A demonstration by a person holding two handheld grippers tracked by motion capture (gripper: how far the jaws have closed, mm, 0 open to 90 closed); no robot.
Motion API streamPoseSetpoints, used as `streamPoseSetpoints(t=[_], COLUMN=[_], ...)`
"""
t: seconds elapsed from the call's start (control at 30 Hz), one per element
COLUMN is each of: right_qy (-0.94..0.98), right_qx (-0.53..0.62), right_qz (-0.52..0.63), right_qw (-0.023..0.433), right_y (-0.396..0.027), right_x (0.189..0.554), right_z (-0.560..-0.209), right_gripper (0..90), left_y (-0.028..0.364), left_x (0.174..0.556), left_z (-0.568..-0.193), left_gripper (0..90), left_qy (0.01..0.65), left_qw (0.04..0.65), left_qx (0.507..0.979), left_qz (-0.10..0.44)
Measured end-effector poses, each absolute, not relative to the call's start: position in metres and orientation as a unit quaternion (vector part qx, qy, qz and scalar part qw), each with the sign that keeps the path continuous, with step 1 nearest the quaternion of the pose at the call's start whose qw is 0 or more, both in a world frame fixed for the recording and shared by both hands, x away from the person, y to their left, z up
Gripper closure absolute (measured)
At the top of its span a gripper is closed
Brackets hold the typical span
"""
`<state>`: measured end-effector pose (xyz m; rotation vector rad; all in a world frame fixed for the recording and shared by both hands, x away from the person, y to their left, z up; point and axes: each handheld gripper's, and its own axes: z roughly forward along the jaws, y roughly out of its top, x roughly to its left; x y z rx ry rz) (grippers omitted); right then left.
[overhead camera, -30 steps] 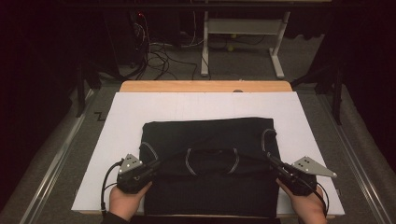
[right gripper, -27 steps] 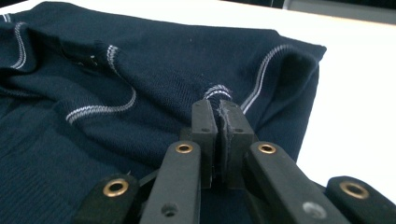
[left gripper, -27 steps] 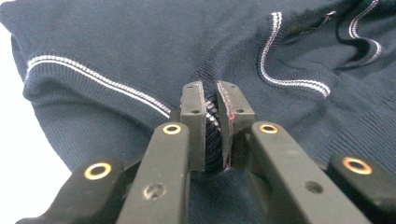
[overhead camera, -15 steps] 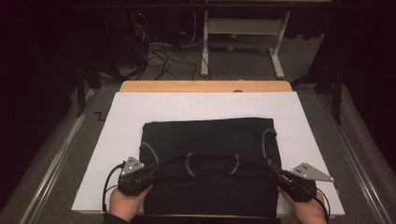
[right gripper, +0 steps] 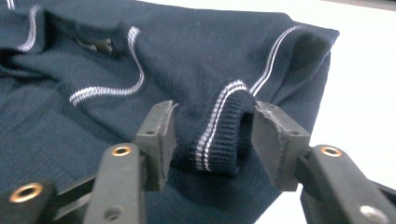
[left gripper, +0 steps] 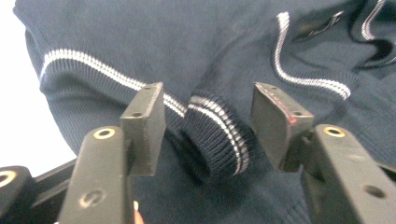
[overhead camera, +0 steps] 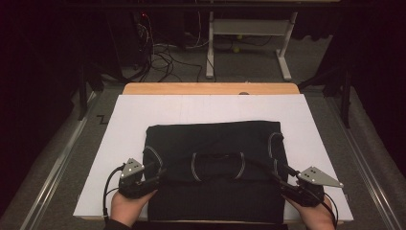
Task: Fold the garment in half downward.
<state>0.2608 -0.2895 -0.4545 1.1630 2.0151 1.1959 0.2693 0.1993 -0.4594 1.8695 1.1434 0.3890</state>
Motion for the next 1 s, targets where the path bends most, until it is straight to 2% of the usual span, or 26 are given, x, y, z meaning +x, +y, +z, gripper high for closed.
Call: streamPoseSetpoints(t=[0.07,0.17,0.3,0.63,1.0], right_qy=[0.739,0.734,0.728,0.737,0.758], right_qx=[0.429,0.429,0.422,0.401,0.393], right_qz=[0.447,0.454,0.468,0.469,0.448], right_qw=[0.263,0.266,0.271,0.274,0.265], right_y=[-0.290,-0.288,-0.281,-0.264,-0.234], right_x=[0.262,0.263,0.263,0.263,0.296], right_z=[-0.453,-0.449,-0.441,-0.433,-0.425], right_gripper=[45.0,41.6,39.8,40.2,43.2], left_y=[0.199,0.196,0.187,0.159,0.117], left_x=[0.269,0.269,0.271,0.270,0.313], left_z=[-0.456,-0.453,-0.450,-0.436,-0.430], left_gripper=[39.0,38.8,38.7,38.7,36.7], left_qy=[0.458,0.451,0.440,0.409,0.410], left_qw=[0.452,0.462,0.463,0.468,0.443], left_qx=[0.748,0.743,0.749,0.765,0.785], left_qz=[0.161,0.177,0.174,0.169,0.136])
